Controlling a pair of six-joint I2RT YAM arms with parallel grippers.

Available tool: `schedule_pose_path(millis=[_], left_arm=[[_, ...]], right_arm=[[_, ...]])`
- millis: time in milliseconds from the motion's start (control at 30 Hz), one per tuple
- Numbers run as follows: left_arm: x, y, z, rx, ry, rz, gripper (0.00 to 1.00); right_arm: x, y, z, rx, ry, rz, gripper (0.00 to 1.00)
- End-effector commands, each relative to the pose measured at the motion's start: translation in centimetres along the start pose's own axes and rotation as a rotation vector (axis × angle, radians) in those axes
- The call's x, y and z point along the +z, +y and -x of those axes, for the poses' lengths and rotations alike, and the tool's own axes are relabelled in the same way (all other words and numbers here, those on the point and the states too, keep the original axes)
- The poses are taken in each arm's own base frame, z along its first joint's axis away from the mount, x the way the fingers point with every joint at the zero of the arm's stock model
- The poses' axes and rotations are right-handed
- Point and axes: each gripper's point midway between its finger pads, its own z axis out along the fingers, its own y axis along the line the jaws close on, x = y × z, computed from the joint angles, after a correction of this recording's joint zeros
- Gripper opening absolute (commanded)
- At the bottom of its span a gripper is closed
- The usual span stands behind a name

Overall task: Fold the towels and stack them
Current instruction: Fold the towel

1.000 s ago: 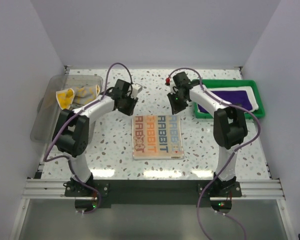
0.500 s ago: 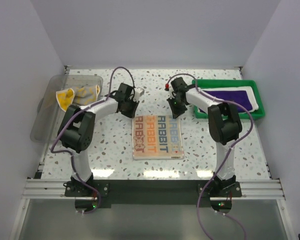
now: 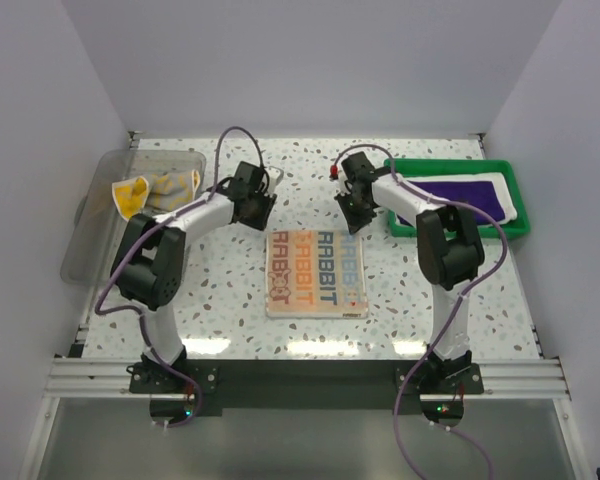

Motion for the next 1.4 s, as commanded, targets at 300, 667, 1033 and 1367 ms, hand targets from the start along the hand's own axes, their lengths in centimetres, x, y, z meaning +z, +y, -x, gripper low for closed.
schedule_pose_path(millis=[300, 667, 1033, 1367], left_arm=[[-1.6, -6.1, 2.1, 0.042, -0.059, -0.172, 0.23], [1.9, -3.7, -0.2, 0.01, -0.009, -0.024, 0.12], [-1.0, -2.5, 2.8, 0.041, -0.089, 0.035, 0.39], [-2.8, -1.5, 4.6, 0.155, -0.165, -0.025, 0.89]], right_arm=[[-2.4, -0.5, 2.7, -0.038, -0.09, -0.018, 0.16], [0.1, -0.7, 0.3, -0.031, -0.041, -0.029, 0.15], [-3.6, -1.4, 2.2, -0.088, -0.107, -0.065, 0.2], [-5.3, -1.6, 1.7, -0.366, -0.013, 0.043, 0.54]])
